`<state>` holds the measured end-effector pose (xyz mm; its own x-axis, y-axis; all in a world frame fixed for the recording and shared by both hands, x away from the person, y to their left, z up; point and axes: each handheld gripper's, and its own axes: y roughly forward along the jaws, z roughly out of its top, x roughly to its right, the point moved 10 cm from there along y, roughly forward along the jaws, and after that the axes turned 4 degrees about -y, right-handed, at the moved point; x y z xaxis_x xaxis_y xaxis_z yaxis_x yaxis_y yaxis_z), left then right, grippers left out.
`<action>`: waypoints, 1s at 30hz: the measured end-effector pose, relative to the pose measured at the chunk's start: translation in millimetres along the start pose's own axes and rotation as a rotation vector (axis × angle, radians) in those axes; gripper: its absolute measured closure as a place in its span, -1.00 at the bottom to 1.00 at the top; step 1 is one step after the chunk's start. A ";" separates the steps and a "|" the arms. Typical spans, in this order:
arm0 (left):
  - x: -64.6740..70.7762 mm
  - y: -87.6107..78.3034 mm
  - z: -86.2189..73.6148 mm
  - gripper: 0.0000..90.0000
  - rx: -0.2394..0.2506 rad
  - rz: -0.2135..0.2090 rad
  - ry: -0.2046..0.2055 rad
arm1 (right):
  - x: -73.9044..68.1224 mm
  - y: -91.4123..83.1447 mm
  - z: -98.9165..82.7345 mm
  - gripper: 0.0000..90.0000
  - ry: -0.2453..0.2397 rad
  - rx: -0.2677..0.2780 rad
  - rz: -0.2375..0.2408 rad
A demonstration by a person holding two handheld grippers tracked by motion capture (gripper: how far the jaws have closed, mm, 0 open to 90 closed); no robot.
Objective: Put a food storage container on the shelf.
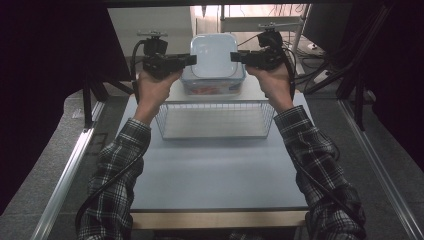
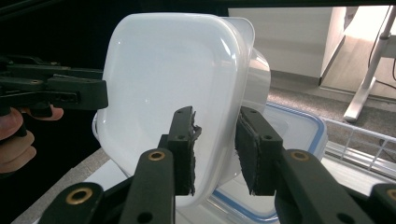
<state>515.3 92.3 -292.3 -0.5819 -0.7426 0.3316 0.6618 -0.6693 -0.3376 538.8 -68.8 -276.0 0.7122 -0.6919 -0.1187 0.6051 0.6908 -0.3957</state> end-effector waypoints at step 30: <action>-27.3 29.3 24.7 0.31 -0.019 0.098 0.005 | 13.9 20.4 6.2 0.25 0.046 -0.014 -0.048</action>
<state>562.2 93.5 -289.5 -0.5173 -0.8043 0.2923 0.7065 -0.5941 -0.3845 563.3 -63.1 -280.1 0.6653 -0.7332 -0.1406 0.6329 0.6538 -0.4147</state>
